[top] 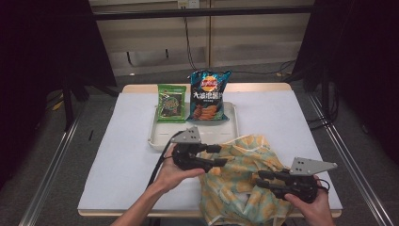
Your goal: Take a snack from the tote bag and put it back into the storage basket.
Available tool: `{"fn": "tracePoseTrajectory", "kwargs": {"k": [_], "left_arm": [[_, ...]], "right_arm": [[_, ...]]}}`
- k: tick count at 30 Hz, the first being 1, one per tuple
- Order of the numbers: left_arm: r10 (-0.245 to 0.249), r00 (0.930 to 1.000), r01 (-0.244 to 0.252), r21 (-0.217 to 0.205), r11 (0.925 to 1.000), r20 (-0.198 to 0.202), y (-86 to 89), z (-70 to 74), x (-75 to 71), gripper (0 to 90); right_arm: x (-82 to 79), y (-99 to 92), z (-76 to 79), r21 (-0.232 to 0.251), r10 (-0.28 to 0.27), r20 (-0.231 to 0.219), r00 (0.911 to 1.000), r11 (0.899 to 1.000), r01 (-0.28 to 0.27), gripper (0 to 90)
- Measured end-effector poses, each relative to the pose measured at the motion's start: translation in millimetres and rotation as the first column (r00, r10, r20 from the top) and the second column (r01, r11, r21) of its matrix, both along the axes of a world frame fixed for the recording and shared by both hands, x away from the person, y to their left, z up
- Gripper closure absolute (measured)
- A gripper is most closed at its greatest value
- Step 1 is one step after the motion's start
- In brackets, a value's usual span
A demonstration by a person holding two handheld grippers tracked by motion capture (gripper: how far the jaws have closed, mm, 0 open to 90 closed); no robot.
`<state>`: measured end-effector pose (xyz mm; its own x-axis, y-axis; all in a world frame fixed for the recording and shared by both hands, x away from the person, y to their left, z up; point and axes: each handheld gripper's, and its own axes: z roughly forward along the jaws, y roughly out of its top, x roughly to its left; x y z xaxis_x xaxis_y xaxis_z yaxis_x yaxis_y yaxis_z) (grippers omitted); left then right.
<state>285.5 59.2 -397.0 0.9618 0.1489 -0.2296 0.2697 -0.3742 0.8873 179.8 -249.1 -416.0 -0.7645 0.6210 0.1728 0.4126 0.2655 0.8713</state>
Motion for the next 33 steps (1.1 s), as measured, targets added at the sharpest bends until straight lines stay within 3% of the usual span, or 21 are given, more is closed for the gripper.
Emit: {"fn": "tracePoseTrajectory", "kwargs": {"k": [1, 3, 5, 7, 9, 11, 13, 18, 21, 22, 23, 26, 27, 30, 32, 33], "left_arm": [[-0.014, 0.9998, 0.014, -0.002, 0.9999, -0.016, -3.8, -4.7, -3.7, 50.5], [-0.038, 0.9984, 0.039, 0.034, 0.9986, -0.041, -9.6, -14.4, -8.6, 50.4], [-0.051, 0.9984, 0.052, 0.072, 0.9960, -0.027, -11.3, -20.0, -13.1, 50.0], [-0.066, 0.9967, 0.070, 0.077, 0.9946, -0.047, -10.1, -22.4, -16.6, 48.7], [-0.084, 0.9956, 0.088, 0.090, 0.9921, -0.040, -8.3, -24.7, -20.5, 48.4], [-0.099, 0.9944, 0.103, 0.130, 0.9862, -0.036, -5.6, -31.5, -26.4, 48.0], [-0.096, 0.9946, 0.101, 0.144, 0.9844, -0.039, -4.5, -35.2, -28.2, 47.3], [-0.111, 0.9934, 0.114, 0.179, 0.9773, -0.027, 0.6, -39.7, -37.3, 35.5], [-0.128, 0.9917, 0.128, 0.195, 0.9723, -0.015, 3.3, -44.5, -47.5, 35.5], [-0.128, 0.9917, 0.128, 0.195, 0.9723, -0.015, 3.3, -44.5, -47.5, 35.5], [-0.121, 0.9925, 0.116, 0.201, 0.9727, 0.012, 3.5, -46.2, -52.3, 35.1], [-0.112, 0.9937, 0.107, 0.199, 0.9742, 0.013, 3.1, -47.0, -56.5, 34.4], [-0.126, 0.9917, 0.118, 0.214, 0.9698, 0.025, 3.7, -46.4, -57.7, 34.1], [-0.127, 0.9907, 0.114, 0.227, 0.9672, 0.047, 7.6, -47.0, -62.6, 33.8], [-0.129, 0.9910, 0.117, 0.222, 0.9679, 0.037, 11.5, -48.8, -62.9, 33.0], [-0.130, 0.9904, 0.115, 0.244, 0.9630, 0.047, 12.0, -49.0, -62.6, 33.0]], "right_arm": [[-3.4, -2.1, -2.9, -0.001, 0.001, -0.007, 1.0000, 1.000, -0.001, 68.2], [-4.1, -2.2, -4.1, -0.002, -0.001, -0.007, 1.0000, 1.000, 0.001, 68.2], [-5.4, -2.5, -7.7, -0.003, 0.004, -0.015, 0.9999, 1.000, -0.004, 68.1], [-5.2, -2.3, -9.4, -0.005, 0.003, -0.014, 0.9999, 1.000, -0.003, 66.5], [-5.5, -1.3, -10.0, -0.006, 0.000, -0.014, 0.9999, 1.000, 0.000, 63.3], [-5.0, 0.3, -11.0, -0.009, 0.003, -0.013, 0.9999, 1.000, -0.003, 60.8], [-4.7, 1.3, -11.6, -0.012, 0.004, -0.014, 0.9999, 1.000, -0.004, 60.1], [-5.7, 5.4, -13.6, -0.020, 0.004, -0.013, 0.9999, 1.000, -0.004, 52.5], [-4.5, 5.2, -15.9, -0.019, -0.014, -0.020, 0.9997, 1.000, 0.014, 46.7], [-4.5, 5.2, -15.9, -0.019, -0.014, -0.020, 0.9997, 1.000, 0.014, 46.7], [-4.0, 5.1, -16.8, -0.021, -0.015, -0.021, 0.9997, 1.000, 0.014, 45.9], [-4.9, 5.9, -16.7, -0.021, -0.013, -0.019, 0.9997, 1.000, 0.013, 45.5], [-5.6, 6.5, -16.7, -0.021, -0.013, -0.019, 0.9997, 1.000, 0.013, 44.9], [-7.9, 7.9, -17.9, -0.025, -0.012, -0.022, 0.9997, 1.000, 0.012, 44.4], [-7.2, 8.2, -19.6, -0.030, -0.010, -0.021, 0.9997, 1.000, 0.009, 42.2], [-7.2, 8.2, -19.6, -0.030, -0.010, -0.021, 0.9997, 1.000, 0.009, 42.2]]}}
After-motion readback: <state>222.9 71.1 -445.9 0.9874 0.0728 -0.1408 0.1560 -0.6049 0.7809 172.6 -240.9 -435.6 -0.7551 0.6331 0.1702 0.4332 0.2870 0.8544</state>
